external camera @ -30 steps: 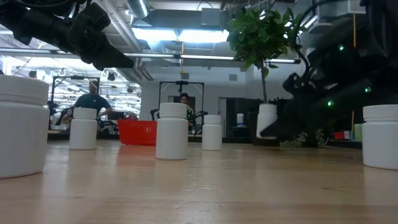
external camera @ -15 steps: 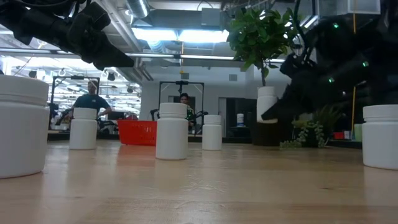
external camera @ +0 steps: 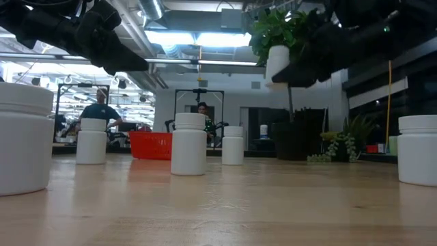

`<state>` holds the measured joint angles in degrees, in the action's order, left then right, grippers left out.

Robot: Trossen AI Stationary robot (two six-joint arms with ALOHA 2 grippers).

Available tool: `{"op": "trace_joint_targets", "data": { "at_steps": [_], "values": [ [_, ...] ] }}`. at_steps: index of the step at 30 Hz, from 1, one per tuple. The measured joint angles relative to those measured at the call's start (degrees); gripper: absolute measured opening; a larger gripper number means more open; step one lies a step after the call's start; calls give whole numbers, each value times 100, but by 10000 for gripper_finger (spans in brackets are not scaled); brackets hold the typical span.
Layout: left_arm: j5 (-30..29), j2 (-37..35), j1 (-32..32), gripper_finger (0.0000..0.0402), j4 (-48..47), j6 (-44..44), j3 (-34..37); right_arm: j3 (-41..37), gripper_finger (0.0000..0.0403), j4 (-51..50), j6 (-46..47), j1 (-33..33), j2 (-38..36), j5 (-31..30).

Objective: Pick and place pill bottles into a basket
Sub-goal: Put the white pill bottle into the red bin

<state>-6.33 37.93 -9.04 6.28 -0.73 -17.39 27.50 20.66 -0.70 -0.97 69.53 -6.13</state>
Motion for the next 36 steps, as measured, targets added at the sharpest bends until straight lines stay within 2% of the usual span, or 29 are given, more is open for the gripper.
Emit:
{"op": "trace_joint_targets", "data": {
  "at_steps": [6, 11, 18, 22, 26, 30, 36],
  "values": [
    [210, -1, 151, 143, 114, 96, 0, 46, 170, -120, -251, -2, -367, 147],
    [348, 0, 385, 181, 690, 457, 0, 48, 169, -255, -293, -2, -694, 148],
    [345, -6, 611, 196, 1117, 417, 0, 153, 169, -511, -388, -7, -899, 143],
    [205, 63, 610, 196, 1301, -15, 0, 759, 169, -1306, -406, -4, -696, 165],
    [129, 263, 610, 196, 1344, -141, 0, 1289, 169, -1541, -555, -4, -317, 331],
    [131, 714, 610, 196, 1692, -352, -30, 1561, 169, -1594, -563, -4, 132, 450],
    [136, 1632, 610, 196, 1712, -123, -672, 1937, 169, -1518, -439, -4, 707, 580]
  ]
}}
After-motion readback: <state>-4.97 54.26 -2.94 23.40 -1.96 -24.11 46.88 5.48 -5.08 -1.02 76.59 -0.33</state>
